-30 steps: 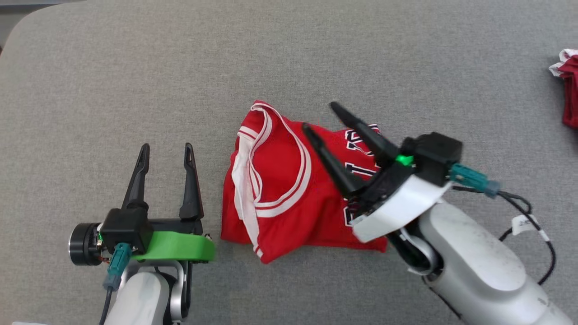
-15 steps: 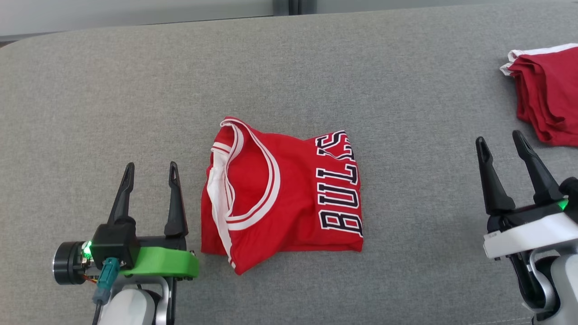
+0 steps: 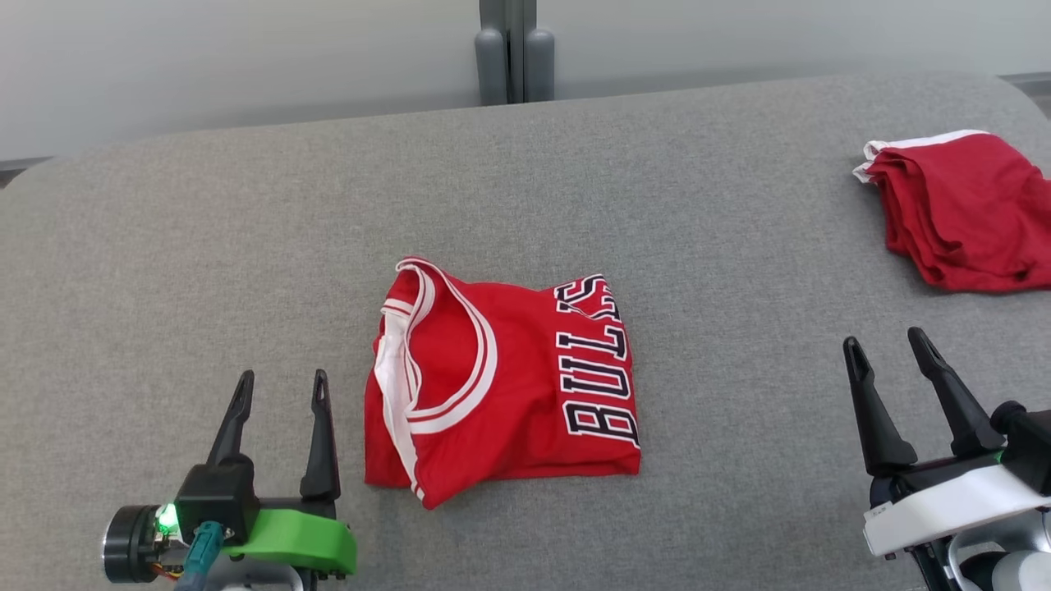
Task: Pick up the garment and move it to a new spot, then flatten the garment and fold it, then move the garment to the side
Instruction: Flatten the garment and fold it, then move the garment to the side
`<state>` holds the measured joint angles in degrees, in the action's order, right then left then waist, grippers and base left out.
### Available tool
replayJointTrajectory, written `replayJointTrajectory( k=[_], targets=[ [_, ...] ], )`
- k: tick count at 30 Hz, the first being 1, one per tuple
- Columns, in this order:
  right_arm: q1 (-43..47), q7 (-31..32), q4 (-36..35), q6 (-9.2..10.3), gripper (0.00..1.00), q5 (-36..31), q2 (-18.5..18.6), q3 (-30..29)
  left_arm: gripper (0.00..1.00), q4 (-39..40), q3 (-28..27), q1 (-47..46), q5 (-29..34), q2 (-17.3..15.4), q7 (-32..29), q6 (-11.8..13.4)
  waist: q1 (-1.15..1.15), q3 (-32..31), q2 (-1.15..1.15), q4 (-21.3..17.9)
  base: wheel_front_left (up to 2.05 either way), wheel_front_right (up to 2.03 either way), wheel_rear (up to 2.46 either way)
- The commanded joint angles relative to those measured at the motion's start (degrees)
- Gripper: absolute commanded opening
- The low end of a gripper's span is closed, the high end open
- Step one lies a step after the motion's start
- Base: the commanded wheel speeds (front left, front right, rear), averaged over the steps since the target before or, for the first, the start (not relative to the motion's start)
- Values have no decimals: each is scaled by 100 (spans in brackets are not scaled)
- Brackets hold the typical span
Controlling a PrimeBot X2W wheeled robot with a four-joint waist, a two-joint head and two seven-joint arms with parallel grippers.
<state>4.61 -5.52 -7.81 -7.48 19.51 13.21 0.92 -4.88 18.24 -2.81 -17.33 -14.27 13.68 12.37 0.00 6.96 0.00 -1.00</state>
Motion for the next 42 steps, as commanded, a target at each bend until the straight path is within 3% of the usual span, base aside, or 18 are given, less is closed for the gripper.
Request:
replayJointTrajectory(
  k=[1,17,36,42],
  targets=[
    [122,45,-68,-2,100,-39,-28,-17,100,-17,-4,122,-29,-48,-1,-16,0,-234,0,-5,0,0,0],
    [676,430,-387,-2,100,-151,-236,-133,100,-155,77,412,-179,-86,-63,6,0,-719,0,-15,0,0,0],
    [609,482,-436,-2,100,-211,-277,-176,100,-87,118,284,-183,-143,-46,69,0,-594,0,11,0,0,0],
    [392,512,-379,-2,100,-145,-157,-121,100,28,135,1,-100,-166,-35,45,0,-263,0,122,0,0,0]
  ],
)
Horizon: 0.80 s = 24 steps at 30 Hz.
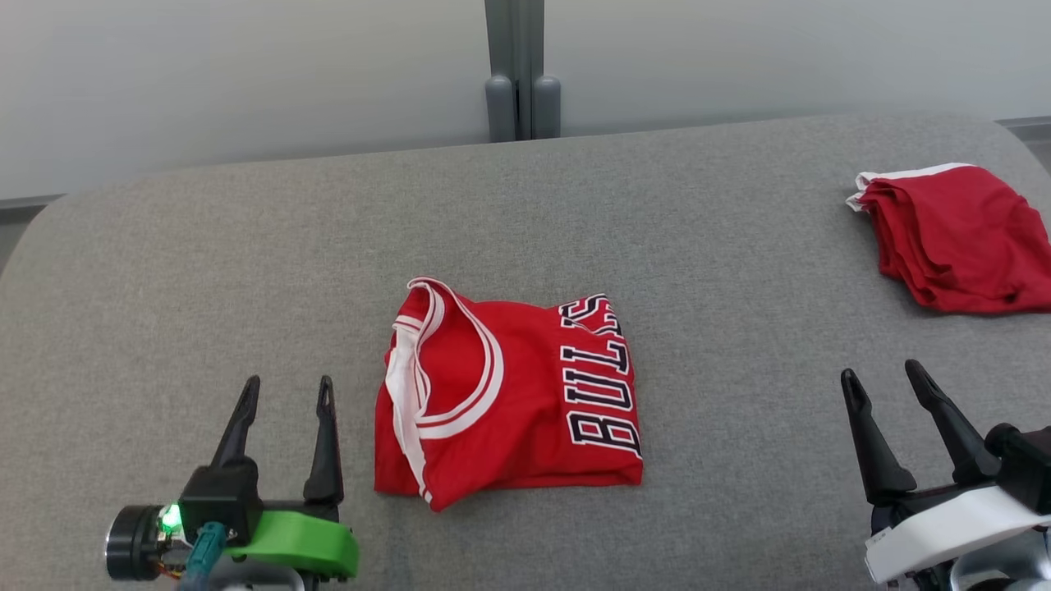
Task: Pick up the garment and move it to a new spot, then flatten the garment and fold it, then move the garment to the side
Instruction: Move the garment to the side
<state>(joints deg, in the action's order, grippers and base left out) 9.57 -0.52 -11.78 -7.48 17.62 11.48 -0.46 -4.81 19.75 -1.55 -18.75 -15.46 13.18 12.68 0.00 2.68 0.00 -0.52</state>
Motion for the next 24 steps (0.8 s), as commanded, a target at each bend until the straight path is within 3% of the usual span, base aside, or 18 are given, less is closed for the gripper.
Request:
replayJointTrajectory(
  k=[1,6,13,24],
  targets=[
    [-173,13,62,-2,100,55,59,53,100,54,-4,-209,58,-39,25,11,0,271,0,116,0,0,0],
    [-595,-53,440,-2,100,198,255,345,100,194,71,-683,187,53,62,-35,0,826,0,395,0,0,0],
    [-1406,-169,1291,-2,100,548,528,1231,100,180,171,-1259,322,264,145,-101,0,1460,0,736,0,0,0],
    [-2555,-190,2984,-2,100,1316,413,2680,100,-70,152,-1558,395,496,198,-173,0,1690,0,877,0,0,0]
  ],
)
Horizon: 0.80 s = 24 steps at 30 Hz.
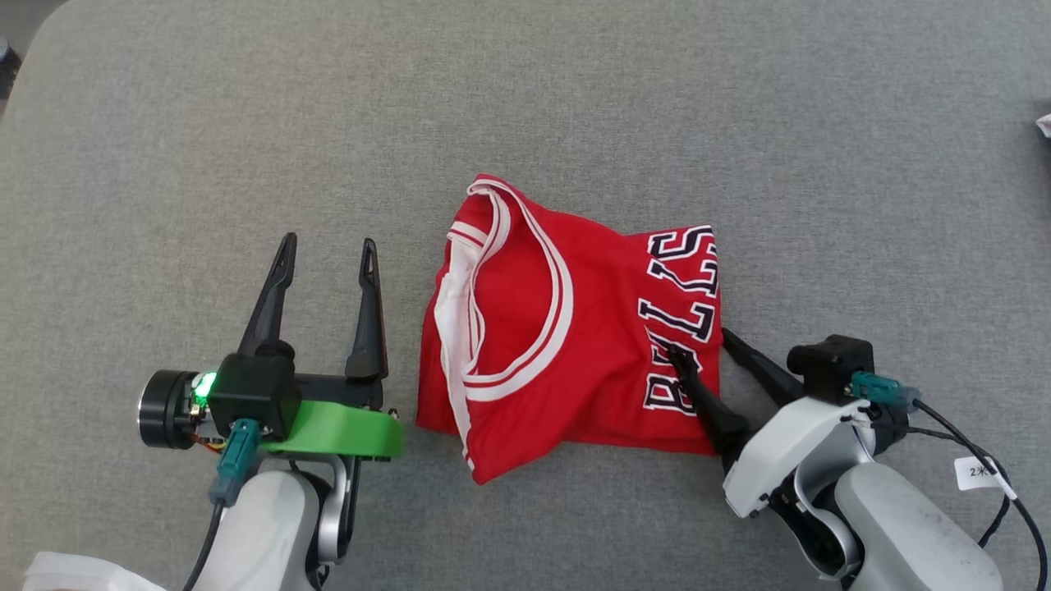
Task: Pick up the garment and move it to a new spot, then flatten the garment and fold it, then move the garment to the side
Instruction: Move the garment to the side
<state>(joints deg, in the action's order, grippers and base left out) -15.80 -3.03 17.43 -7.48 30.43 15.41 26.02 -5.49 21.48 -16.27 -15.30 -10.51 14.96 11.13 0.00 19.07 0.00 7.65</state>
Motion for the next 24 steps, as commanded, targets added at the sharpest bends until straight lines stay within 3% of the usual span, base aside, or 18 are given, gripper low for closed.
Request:
replayJointTrajectory(
  k=[1,2,3,7,13,18,24],
  targets=[
    [-48,99,163,-2,87,84,27,113,100,-2,-31,-91,59,5,22,-19,0,44,0,56,0,0,0],
    [-71,160,275,-2,31,170,47,242,100,7,-48,-93,65,11,23,-33,0,32,0,40,0,0,0],
    [-92,146,310,-2,0,214,62,313,100,21,-56,-92,80,10,24,-42,0,26,0,20,0,0,0],
    [-282,-145,210,-2,0,267,247,553,100,83,-101,-62,156,-23,20,-53,0,24,0,-180,0,0,0],
    [-505,-549,-14,4,0,428,719,742,100,285,-177,-72,303,-112,20,-49,0,114,0,-821,0,0,0],
    [-704,-789,-72,4,0,535,1382,681,100,484,-66,-262,422,-160,19,-124,0,334,0,-1465,0,0,0],
    [-1249,-971,81,3,0,751,2213,458,100,638,240,-701,637,-136,-144,-306,0,774,0,-1894,0,0,0]
  ],
)
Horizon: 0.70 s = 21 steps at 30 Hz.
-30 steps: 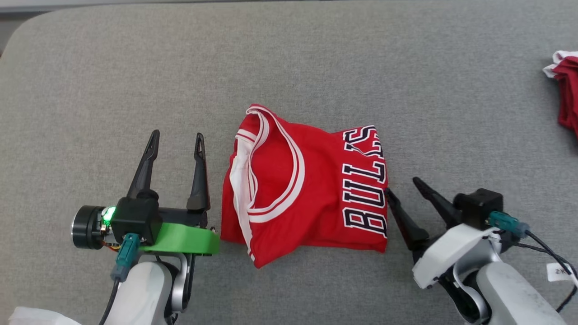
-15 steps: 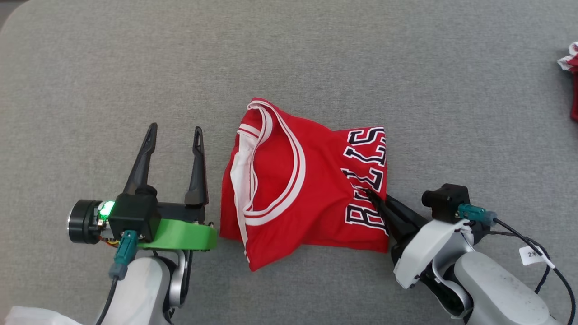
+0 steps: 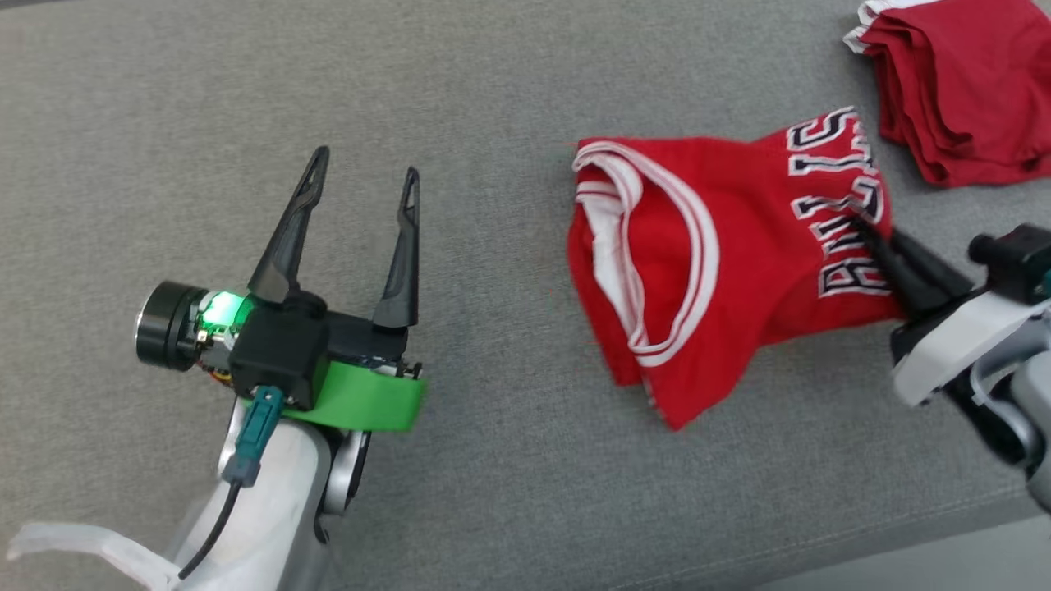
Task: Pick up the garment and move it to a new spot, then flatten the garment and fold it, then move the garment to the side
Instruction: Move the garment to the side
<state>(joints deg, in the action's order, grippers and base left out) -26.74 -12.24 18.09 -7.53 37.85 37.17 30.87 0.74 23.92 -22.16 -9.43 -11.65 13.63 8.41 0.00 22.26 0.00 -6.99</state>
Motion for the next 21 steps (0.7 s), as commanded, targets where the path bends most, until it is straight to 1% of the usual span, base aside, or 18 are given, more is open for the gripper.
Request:
replayJointTrajectory(
  k=[1,5,7,10,13,17,19,20,21],
  targets=[
    [-285,-75,52,8,0,67,128,-63,100,23,55,-195,85,-5,-39,-59,0,538,0,-448,0,0,0],
    [-993,-126,340,8,0,249,525,-184,100,72,271,-606,221,52,-156,-192,0,970,0,-429,0,0,0],
    [-1394,-153,527,8,0,380,650,-262,100,73,325,-787,272,65,-180,-242,0,1175,0,-381,0,0,0],
    [-1852,-85,971,8,0,595,845,-384,100,87,416,-974,356,95,-199,-282,0,1425,0,-300,0,0,0],
    [-2213,-67,1515,9,0,924,1094,-640,100,103,500,-1134,422,127,-181,-329,0,1632,0,-186,0,0,0],
    [-2318,-64,2083,8,0,1240,1409,-857,100,105,604,-1273,477,178,-143,-367,0,1791,0,-42,0,0,0],
    [-2297,-97,2335,8,0,1384,1501,-929,100,111,651,-1322,497,199,-124,-380,0,1821,0,1,0,0,0],
    [-2283,-117,2414,8,2,1403,1527,-942,100,117,667,-1342,503,209,-111,-387,0,1827,0,13,0,0,0],
    [-2255,-131,2511,8,43,1481,1510,-955,100,123,684,-1364,518,217,-96,-381,0,1831,0,21,0,0,0]
  ],
)
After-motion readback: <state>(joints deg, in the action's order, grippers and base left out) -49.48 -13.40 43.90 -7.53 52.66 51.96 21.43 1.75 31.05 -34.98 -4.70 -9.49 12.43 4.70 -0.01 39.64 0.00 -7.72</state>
